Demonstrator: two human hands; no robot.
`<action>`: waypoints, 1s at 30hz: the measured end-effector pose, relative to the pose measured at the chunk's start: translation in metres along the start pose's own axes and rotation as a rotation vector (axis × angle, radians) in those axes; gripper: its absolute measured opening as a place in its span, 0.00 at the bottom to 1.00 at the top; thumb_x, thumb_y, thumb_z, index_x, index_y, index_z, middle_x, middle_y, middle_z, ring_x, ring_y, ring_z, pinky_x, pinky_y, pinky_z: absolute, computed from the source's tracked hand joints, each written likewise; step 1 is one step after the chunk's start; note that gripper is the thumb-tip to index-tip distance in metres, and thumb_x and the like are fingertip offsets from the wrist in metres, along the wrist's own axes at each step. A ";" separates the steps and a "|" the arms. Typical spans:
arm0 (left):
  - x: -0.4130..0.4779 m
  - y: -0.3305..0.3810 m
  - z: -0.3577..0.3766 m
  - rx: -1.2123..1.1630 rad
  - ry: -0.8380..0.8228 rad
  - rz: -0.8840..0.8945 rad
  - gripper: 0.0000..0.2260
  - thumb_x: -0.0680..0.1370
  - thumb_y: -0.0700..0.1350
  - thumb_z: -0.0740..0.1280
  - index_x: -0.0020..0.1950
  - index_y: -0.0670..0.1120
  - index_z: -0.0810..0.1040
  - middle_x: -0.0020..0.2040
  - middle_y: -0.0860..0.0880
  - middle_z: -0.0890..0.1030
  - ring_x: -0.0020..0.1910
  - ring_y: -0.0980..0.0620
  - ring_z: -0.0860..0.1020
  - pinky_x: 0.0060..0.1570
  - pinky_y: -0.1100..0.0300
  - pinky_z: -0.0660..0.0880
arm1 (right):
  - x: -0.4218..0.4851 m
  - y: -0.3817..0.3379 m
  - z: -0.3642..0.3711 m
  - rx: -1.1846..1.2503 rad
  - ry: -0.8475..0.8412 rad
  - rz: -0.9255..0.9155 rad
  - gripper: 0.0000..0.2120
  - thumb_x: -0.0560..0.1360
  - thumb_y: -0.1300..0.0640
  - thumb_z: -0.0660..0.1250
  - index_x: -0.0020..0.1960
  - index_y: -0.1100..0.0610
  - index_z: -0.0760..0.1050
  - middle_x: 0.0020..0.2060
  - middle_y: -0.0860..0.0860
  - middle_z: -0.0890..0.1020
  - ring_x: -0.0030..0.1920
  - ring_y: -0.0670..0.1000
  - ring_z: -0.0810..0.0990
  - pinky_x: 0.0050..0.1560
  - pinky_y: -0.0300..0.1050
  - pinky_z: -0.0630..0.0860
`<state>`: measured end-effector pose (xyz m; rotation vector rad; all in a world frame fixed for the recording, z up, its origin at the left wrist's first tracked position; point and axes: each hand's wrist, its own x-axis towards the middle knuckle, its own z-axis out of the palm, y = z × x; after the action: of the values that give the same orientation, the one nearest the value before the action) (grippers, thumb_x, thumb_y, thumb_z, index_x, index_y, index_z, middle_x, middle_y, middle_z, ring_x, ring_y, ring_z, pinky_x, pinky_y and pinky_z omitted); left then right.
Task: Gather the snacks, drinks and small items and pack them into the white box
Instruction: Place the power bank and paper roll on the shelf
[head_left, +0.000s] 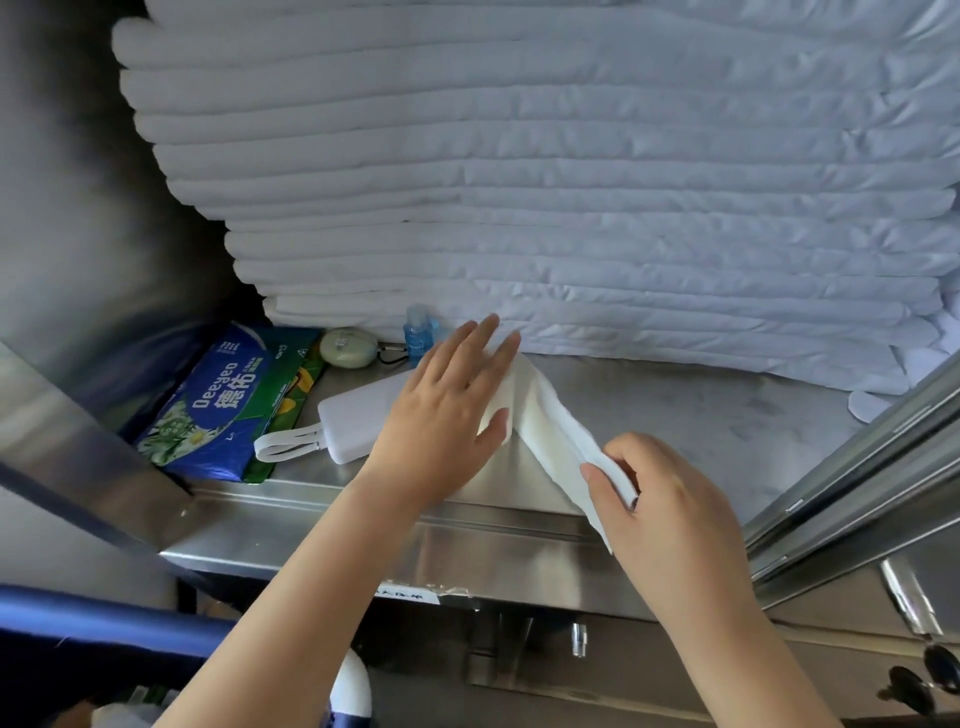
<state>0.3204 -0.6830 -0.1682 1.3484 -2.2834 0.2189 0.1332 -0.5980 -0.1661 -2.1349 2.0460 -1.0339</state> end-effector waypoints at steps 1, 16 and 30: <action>-0.002 -0.002 -0.001 0.002 -0.039 0.029 0.29 0.75 0.44 0.64 0.75 0.45 0.61 0.75 0.45 0.61 0.74 0.45 0.59 0.71 0.51 0.58 | 0.000 0.000 -0.001 0.004 0.003 -0.007 0.12 0.69 0.58 0.73 0.36 0.54 0.69 0.30 0.44 0.67 0.28 0.49 0.64 0.28 0.30 0.57; 0.006 -0.001 -0.008 0.025 -0.084 -0.073 0.26 0.74 0.48 0.69 0.72 0.49 0.68 0.56 0.45 0.74 0.56 0.45 0.73 0.55 0.52 0.71 | -0.004 0.003 -0.004 0.029 -0.072 -0.031 0.13 0.70 0.58 0.73 0.35 0.55 0.69 0.29 0.44 0.67 0.26 0.47 0.63 0.25 0.36 0.57; 0.010 0.001 -0.007 0.064 -0.020 -0.096 0.26 0.70 0.55 0.72 0.64 0.45 0.75 0.55 0.43 0.75 0.53 0.42 0.74 0.53 0.50 0.71 | -0.003 -0.002 -0.002 0.033 -0.079 -0.037 0.12 0.71 0.56 0.72 0.36 0.54 0.68 0.29 0.44 0.68 0.27 0.48 0.67 0.24 0.40 0.63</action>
<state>0.3178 -0.6875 -0.1568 1.4949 -2.2391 0.2499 0.1344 -0.5941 -0.1651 -2.1687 1.9479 -0.9637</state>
